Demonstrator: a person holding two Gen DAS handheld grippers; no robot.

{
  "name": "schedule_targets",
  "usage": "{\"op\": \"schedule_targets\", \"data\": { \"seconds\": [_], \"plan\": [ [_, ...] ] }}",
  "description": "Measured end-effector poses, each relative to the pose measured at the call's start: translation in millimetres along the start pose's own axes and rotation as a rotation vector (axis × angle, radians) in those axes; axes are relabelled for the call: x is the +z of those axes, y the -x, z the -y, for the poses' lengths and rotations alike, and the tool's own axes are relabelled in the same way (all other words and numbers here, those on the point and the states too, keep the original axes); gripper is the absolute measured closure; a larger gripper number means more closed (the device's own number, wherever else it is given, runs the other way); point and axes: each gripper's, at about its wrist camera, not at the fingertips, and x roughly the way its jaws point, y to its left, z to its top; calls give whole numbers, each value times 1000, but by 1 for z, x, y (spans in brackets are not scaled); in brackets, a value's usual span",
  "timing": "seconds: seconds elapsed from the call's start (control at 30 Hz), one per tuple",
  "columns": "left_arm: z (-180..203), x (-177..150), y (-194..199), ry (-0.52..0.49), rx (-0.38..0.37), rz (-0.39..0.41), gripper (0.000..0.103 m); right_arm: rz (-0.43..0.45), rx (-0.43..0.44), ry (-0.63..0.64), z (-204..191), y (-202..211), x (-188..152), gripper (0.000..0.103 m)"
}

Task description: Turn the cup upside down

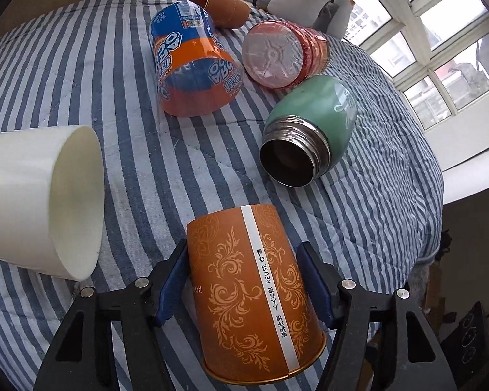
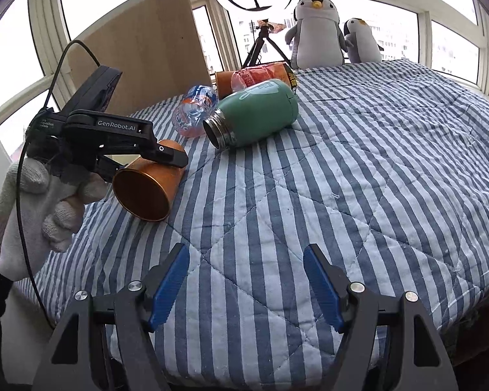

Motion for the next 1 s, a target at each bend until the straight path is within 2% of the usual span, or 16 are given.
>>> {"op": "schedule_targets", "data": {
  "seconds": [0.07, 0.2, 0.3, 0.37, 0.43, 0.5, 0.7, 0.77, 0.87, 1.0],
  "plan": [
    [2, -6, 7, -24, -8, 26, 35, -1, -1, -3, 1, -2, 0, 34],
    [-4, -12, 34, -31, -29, 167, 37, 6, 9, -18, 2, -6, 0, 34],
    [2, -16, 55, -116, 46, 342, 37, 34, 2, -14, -1, -7, 2, 34],
    [3, -22, 64, -155, 94, 453, 38, 87, -7, -7, -4, -5, 3, 34],
    [0, -29, 69, -173, 106, 529, 38, 137, -15, -10, -7, -5, 8, 34],
    [3, -36, 69, -209, 148, 580, 39, 193, 1, -26, -10, -5, 15, 34],
    [24, -48, 57, -356, 228, 561, 39, 315, -61, 1, -27, -9, 34, 34],
    [28, -44, 49, -366, 224, 519, 39, 332, -79, 8, -31, -11, 35, 34],
    [37, -34, 39, -356, 255, 460, 39, 337, -87, 0, -32, -13, 35, 34],
    [45, -32, 36, -397, 276, 429, 38, 338, -92, -7, -29, -9, 28, 34]
  ]
}}
